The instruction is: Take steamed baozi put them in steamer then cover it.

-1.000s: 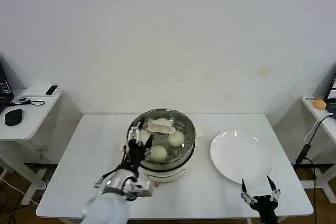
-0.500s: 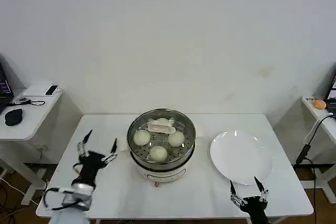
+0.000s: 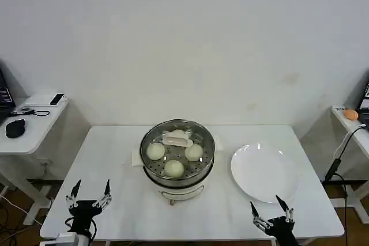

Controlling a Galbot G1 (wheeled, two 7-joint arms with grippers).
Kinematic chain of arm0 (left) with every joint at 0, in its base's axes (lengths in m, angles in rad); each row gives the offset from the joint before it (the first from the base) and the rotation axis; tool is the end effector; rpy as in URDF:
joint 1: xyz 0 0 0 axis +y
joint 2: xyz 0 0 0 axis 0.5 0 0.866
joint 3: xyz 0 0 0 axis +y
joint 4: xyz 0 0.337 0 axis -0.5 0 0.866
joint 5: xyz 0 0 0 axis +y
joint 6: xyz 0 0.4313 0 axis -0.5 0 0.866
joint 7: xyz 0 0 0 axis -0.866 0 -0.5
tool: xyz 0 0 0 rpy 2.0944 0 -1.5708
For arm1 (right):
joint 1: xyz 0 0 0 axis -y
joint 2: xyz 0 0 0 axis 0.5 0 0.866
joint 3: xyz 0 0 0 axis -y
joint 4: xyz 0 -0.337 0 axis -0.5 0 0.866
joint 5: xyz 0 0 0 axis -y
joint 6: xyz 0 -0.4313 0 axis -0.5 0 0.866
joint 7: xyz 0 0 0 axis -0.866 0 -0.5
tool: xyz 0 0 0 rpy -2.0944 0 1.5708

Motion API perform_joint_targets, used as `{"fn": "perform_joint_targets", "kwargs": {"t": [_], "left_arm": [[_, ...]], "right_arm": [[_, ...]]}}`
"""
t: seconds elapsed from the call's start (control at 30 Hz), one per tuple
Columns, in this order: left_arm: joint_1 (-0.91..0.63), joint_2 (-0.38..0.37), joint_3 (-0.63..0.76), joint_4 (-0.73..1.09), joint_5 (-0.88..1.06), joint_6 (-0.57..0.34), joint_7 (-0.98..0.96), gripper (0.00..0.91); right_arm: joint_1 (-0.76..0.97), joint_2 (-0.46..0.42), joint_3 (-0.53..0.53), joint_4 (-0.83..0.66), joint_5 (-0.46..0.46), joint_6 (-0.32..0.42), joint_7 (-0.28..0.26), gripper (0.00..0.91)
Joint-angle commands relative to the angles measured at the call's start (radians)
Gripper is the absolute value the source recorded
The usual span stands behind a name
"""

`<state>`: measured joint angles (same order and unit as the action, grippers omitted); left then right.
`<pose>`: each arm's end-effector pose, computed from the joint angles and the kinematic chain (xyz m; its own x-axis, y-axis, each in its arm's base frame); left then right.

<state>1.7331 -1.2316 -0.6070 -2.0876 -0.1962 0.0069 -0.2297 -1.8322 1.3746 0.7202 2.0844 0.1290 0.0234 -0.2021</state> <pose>0.2217 0.0707 -0.3190 -0.9807 -0.1318 0.1441 -0.1087 0.9814 0.1580 0.1840 -0.0964 -0.3371 -0.9611 -0.1318 0.2429 -0.1610 0.9814 -0.1046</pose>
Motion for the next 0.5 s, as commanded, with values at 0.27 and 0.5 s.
{"fn": "perform_joint_targets", "kwargs": {"t": [0.27,0.5], "left_arm": [[0.093,-0.041,0.008,0.023,-0.047,-0.058,-0.015,0.907],[0.088,-0.058,0.022,0.028,-0.021,-0.058,-0.021,0.907]], "right_arm": [[-0.038,-0.058,-0.024,0.031,0.055,-0.023,0.010,0.907],[-0.045,-0.102,-0.035,0.017,0.082,-0.028,0.005,0.907]]}}
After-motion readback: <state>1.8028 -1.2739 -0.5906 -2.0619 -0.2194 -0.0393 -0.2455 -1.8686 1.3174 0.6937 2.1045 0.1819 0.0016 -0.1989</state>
